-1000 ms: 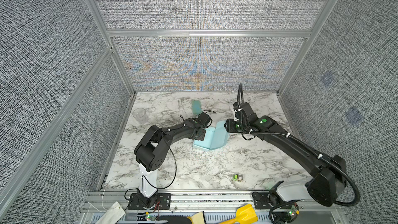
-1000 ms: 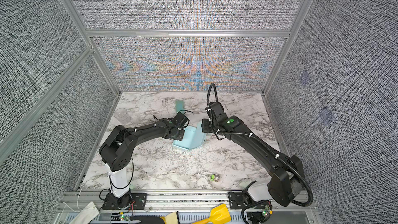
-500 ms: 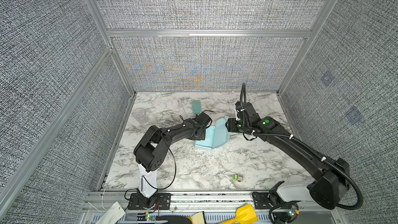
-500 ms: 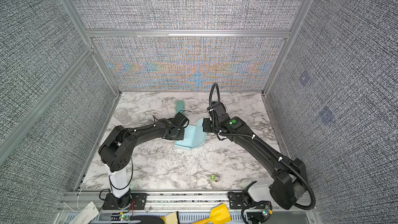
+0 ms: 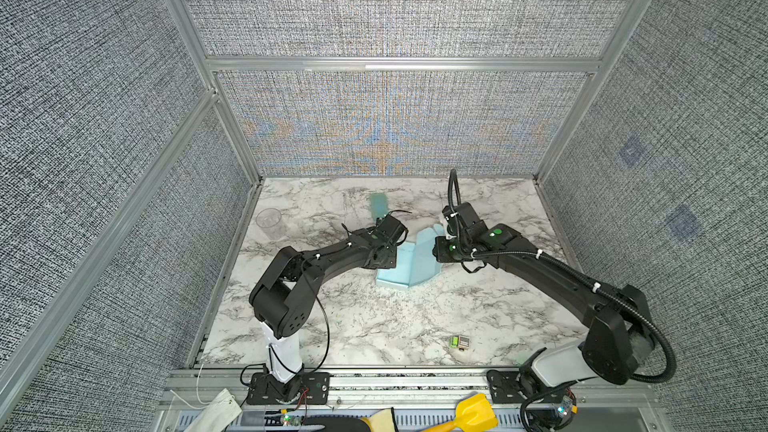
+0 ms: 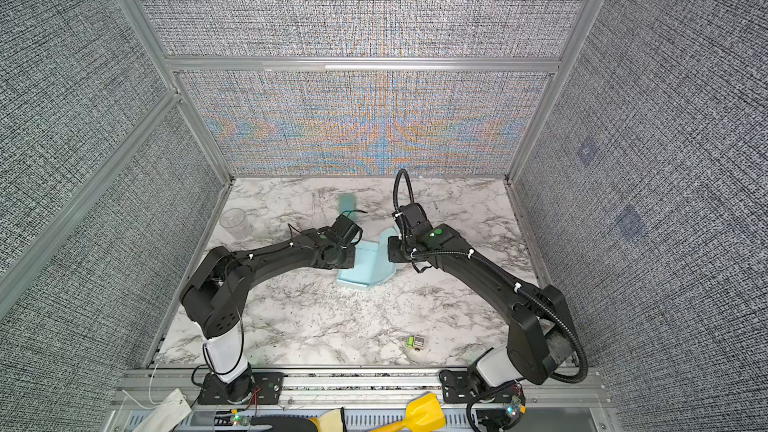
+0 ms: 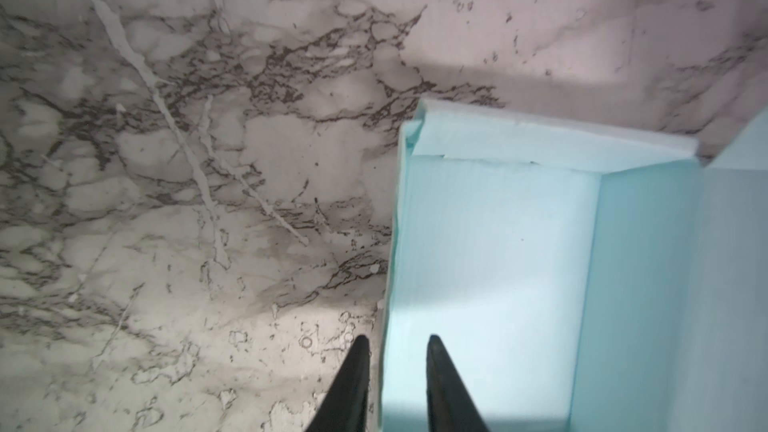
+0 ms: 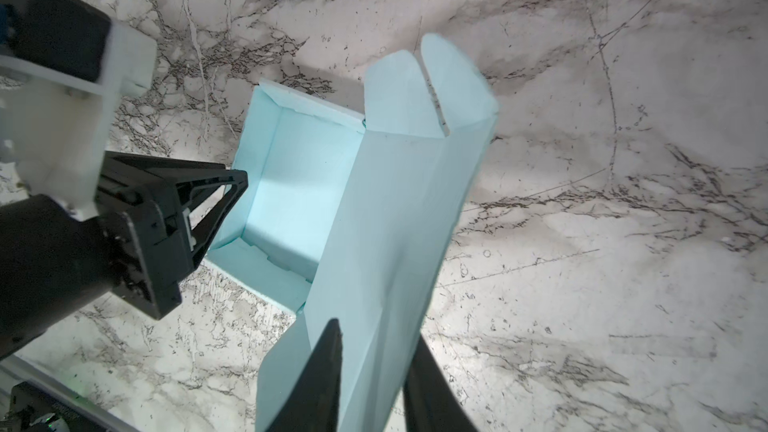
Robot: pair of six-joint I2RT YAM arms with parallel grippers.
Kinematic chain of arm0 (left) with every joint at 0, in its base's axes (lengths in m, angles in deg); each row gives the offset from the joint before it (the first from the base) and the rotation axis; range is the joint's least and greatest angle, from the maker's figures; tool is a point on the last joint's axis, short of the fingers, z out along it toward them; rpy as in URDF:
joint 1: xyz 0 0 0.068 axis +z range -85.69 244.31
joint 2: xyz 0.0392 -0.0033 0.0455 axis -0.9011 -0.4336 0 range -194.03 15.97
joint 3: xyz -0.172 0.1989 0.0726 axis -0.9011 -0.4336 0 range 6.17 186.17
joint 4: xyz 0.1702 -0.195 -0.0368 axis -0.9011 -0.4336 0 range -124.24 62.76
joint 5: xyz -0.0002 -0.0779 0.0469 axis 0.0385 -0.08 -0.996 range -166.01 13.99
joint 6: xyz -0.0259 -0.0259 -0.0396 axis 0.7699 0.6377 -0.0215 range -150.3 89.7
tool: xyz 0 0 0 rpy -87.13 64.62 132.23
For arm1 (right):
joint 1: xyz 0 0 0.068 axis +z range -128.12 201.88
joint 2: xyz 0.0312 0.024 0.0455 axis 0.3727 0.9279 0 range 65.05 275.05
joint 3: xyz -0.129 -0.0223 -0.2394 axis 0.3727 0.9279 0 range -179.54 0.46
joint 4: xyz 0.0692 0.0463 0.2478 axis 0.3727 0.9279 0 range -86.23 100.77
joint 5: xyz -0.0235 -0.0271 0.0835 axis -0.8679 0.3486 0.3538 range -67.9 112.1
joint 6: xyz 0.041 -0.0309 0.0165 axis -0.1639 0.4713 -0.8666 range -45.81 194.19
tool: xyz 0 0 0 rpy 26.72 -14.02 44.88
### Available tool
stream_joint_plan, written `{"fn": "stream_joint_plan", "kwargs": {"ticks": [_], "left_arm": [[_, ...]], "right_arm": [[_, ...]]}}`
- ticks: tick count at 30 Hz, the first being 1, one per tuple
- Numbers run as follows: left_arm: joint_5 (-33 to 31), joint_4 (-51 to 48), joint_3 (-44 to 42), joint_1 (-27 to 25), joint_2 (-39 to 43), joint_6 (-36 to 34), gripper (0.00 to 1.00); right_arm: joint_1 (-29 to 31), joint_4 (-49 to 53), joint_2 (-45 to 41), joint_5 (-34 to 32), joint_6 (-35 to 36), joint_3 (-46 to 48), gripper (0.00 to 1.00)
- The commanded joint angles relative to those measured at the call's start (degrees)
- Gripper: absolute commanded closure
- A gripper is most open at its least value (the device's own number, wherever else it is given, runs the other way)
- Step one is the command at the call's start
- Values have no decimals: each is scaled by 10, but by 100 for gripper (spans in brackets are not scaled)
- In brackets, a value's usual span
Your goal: Fold the paper box
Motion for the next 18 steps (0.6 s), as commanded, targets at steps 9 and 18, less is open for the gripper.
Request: {"fn": "stream_joint_plan", "kwargs": {"ticks": [9, 18], "left_arm": [[-22, 1, 29, 42, 72, -114, 48], [156, 146, 24, 80, 85, -251, 47]], "right_arm": [[-20, 18, 30, -23, 117, -57, 100], [-53, 72, 90, 24, 226, -138, 100]]}}
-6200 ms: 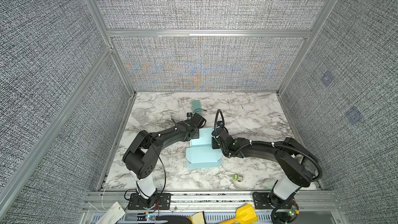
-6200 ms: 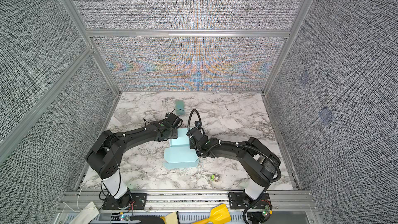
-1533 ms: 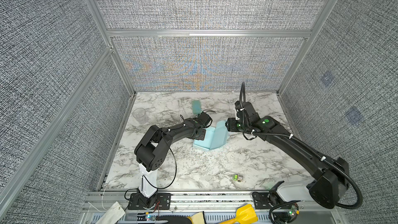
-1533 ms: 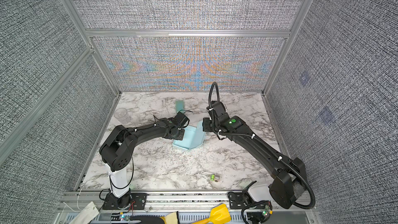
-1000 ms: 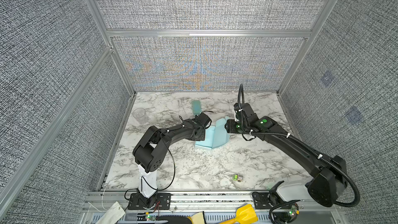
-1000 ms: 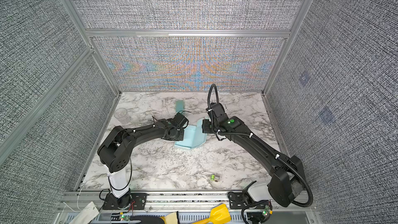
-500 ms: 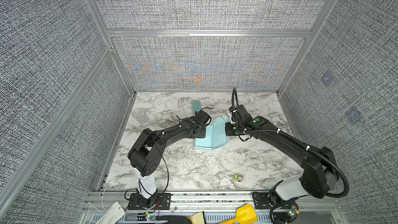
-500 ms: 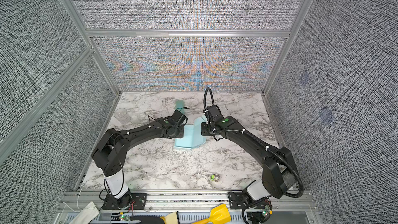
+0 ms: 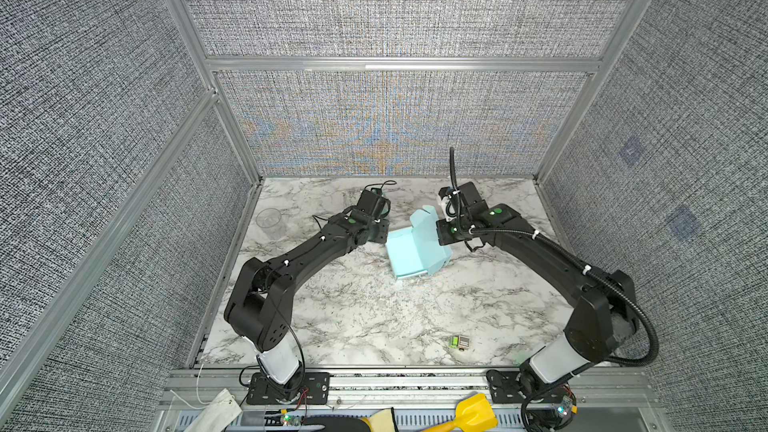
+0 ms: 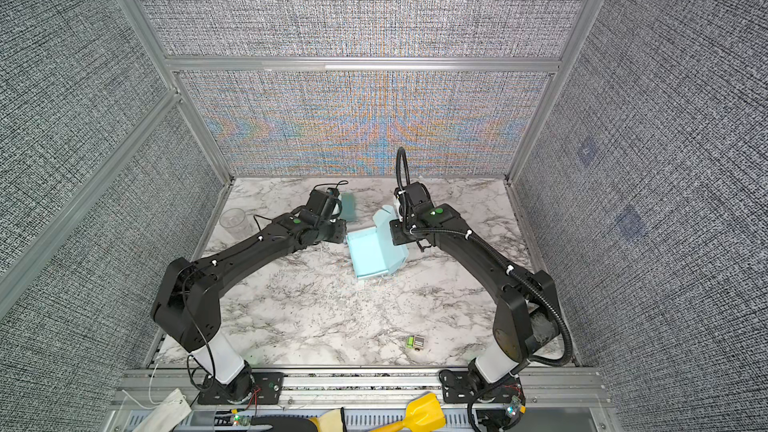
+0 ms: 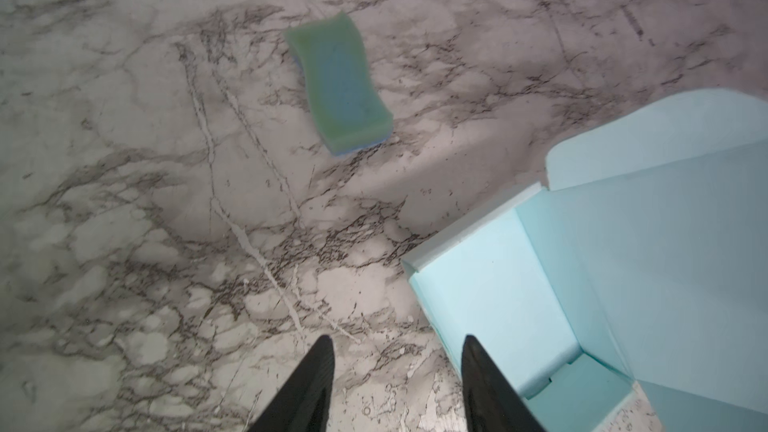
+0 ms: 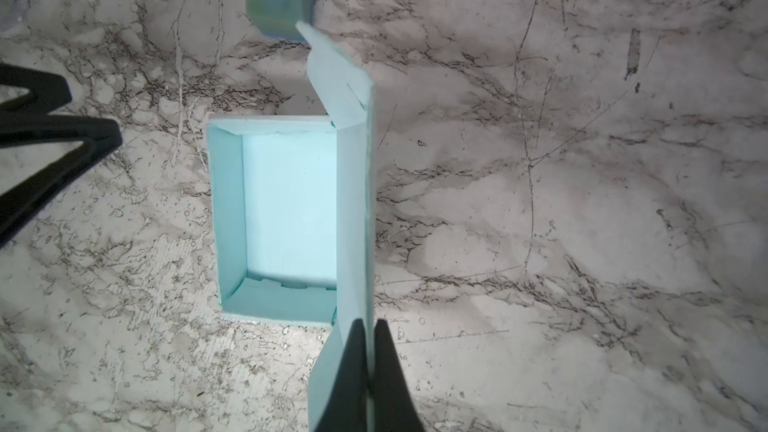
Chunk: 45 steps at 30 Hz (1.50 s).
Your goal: Fold the paper box
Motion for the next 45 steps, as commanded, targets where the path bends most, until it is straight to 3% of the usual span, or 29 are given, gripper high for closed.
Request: {"fn": "stream_joint_plan", "kwargs": {"ticks": [1, 10, 27, 38, 45], "left_arm": [[114, 86, -3, 8, 2, -89, 47], [207, 74, 84, 27, -87, -217, 47], [380, 17, 172, 71, -158, -302, 49], [394, 33, 173, 77, -182, -299, 56], [400, 69, 148, 77, -169, -282, 68]], "right_arm": [[-5, 38, 22, 31, 64, -21, 100], [-8, 59, 46, 58, 109, -60, 100], [-8, 75, 91, 62, 114, -122, 100], [-10, 74, 94, 60, 112, -132, 100], [-12, 66, 97, 59, 103, -132, 100]]}}
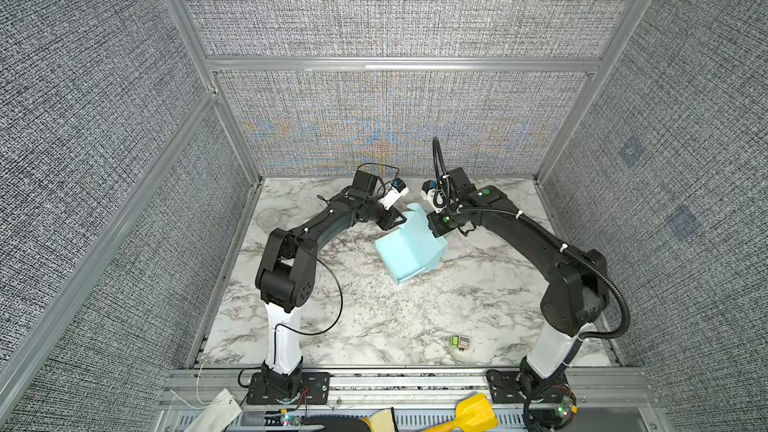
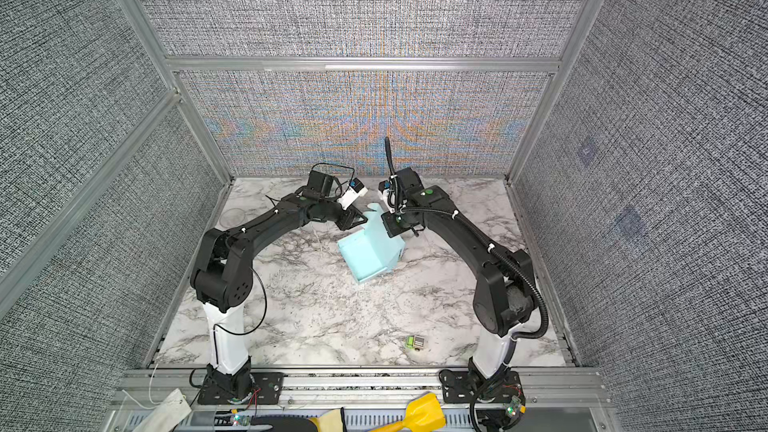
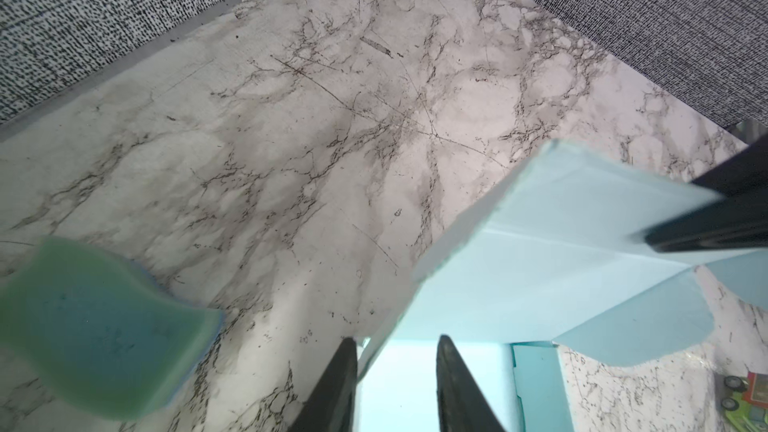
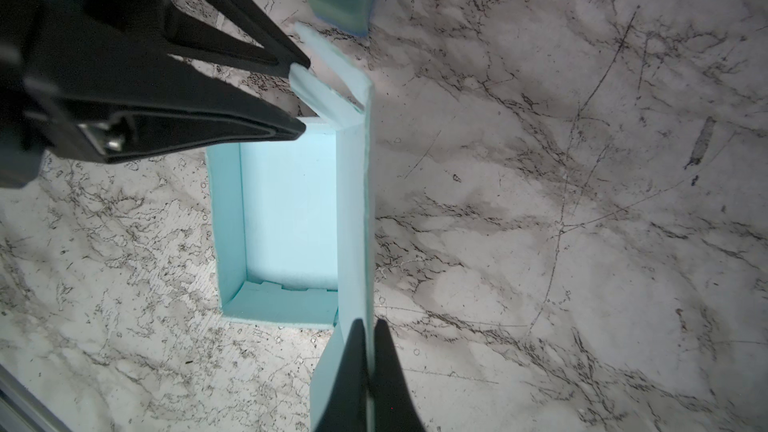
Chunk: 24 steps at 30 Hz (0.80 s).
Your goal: Fold the paper box
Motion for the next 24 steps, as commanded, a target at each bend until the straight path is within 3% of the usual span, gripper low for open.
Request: {"fn": "stream_joint_plan", "kwargs": {"ticks": [1, 11, 24], "left_arm": [[15, 47, -19, 0, 9, 13, 69], [14, 134, -87, 0, 42, 57, 79], [-13, 196, -133, -18, 53, 106, 80]], "right_arm": [[-1, -5, 0, 1, -11, -3, 100], [0, -13, 1, 2, -25, -3, 100], [0, -17, 5, 0, -35, -12, 100]]}}
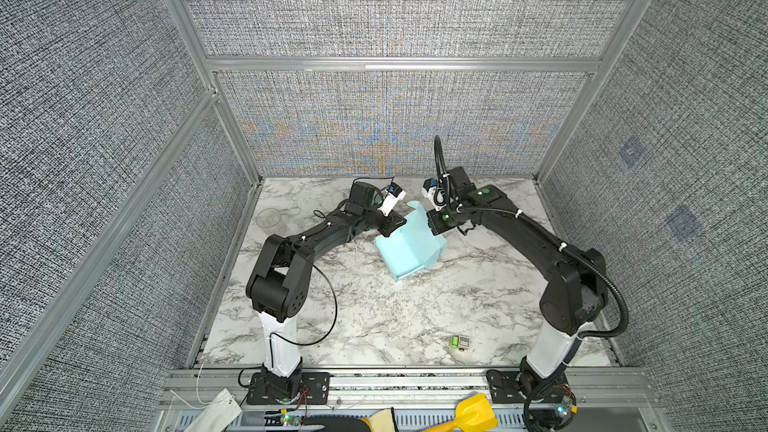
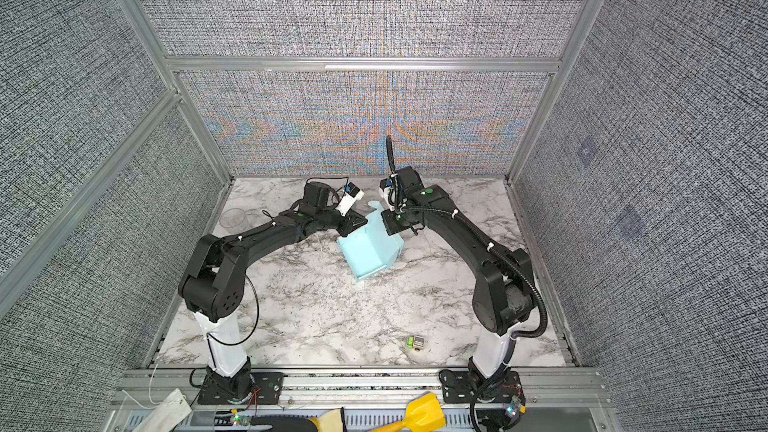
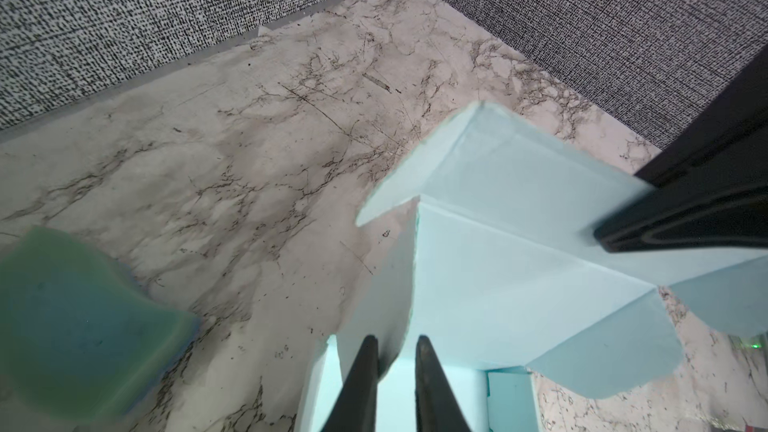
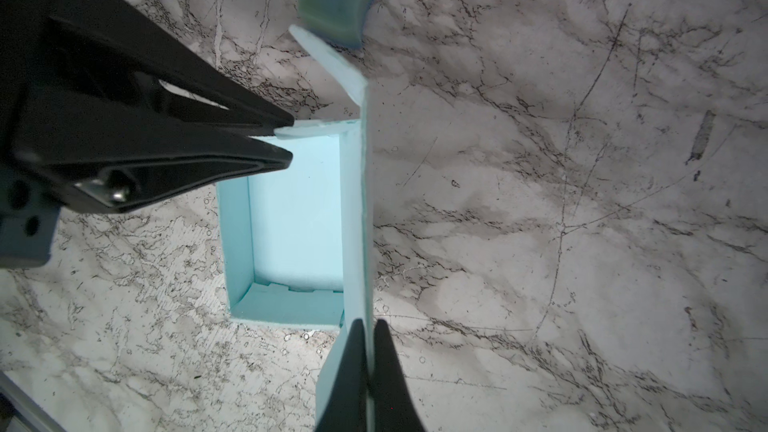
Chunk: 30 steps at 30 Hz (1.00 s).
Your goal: Fold the paper box
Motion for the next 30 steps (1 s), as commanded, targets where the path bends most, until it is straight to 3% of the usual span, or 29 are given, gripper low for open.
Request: {"fn": "stream_joint_plan", "kwargs": {"ticks": [1, 11, 30], "left_arm": [[-8, 22, -3, -6, 1, 15, 80], [-103, 50, -13, -11, 7, 49, 80], [-97, 88, -27, -25, 12, 30, 96]], "right_arm": [[0, -9, 0, -1, -8, -5, 100], [0, -14, -2, 2, -14, -6, 100], [0, -15, -6, 6, -14, -7, 100]]}}
